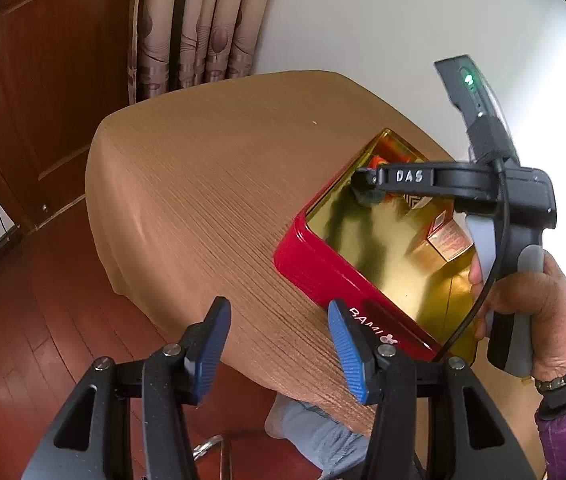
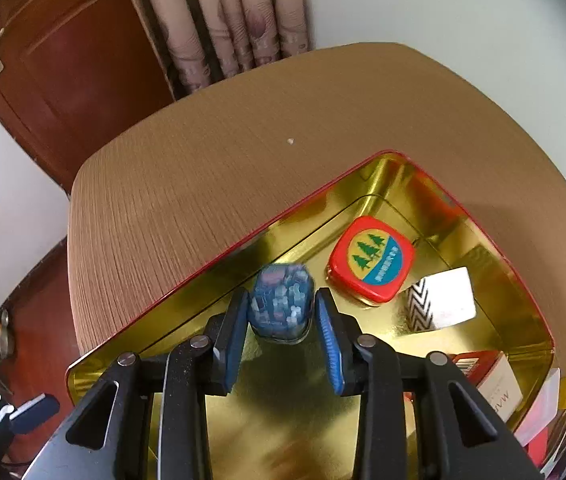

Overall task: Organize rigid objects
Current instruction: 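Carry the blue patterned tin into the box with the right gripper and release, then grasp the gold lipstick upright with the right gripper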

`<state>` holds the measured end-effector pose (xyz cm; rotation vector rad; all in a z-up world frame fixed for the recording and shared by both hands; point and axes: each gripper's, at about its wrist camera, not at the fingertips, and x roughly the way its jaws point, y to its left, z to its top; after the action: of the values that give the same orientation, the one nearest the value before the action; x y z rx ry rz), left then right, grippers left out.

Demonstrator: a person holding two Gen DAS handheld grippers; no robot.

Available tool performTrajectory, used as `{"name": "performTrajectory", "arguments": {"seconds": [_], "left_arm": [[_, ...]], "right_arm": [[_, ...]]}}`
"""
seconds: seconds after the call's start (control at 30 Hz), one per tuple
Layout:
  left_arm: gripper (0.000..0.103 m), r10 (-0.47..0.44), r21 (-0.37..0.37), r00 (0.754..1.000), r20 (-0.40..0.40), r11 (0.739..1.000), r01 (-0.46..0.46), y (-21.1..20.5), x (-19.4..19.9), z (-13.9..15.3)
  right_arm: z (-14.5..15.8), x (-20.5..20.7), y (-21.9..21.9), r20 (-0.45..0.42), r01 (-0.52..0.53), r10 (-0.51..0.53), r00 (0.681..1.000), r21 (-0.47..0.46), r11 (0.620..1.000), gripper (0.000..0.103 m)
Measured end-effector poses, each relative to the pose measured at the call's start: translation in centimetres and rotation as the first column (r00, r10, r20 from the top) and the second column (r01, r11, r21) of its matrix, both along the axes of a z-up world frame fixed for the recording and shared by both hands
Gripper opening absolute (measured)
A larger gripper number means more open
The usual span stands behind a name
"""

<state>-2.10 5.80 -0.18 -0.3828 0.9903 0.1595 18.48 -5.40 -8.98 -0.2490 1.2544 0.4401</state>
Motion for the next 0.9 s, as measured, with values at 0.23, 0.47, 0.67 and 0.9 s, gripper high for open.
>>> {"name": "performTrajectory", "arguments": {"seconds": [0.23, 0.47, 0.67, 0.9], "left_arm": [[0.052, -0.005, 0.034, 1.000, 0.006, 0.999, 0.005, -0.4, 0.0, 0.2], [0.052, -0.056, 0.130, 0.997, 0.044, 0.990, 0.050, -2.2, -0.5, 1.3], [0.052, -0.146, 0.200, 0.987, 0.061, 0.971, 0.131, -5.4, -1.1, 2.1], [0.052, -0.234, 0.275, 0.971, 0.038, 0.937, 0.215, -9.9, -2.2, 1.5]], "right_arm": [[4.5, -2.6, -2.9, 0.116, 0.047, -0.062, 0.991, 0.131, 0.990, 0.045], [10.6, -12.7, -12.2, 0.291, 0.157, -0.233, 0.928, 0.261, 0.952, 0.072], [10.7, -23.1, -24.0, 0.320, 0.389, -0.398, 0.859, 0.095, 0.916, 0.072], [9.6, -25.9, -32.8, 0.283, 0.575, -0.561, 0.778, 0.037, 0.817, 0.072]]}}
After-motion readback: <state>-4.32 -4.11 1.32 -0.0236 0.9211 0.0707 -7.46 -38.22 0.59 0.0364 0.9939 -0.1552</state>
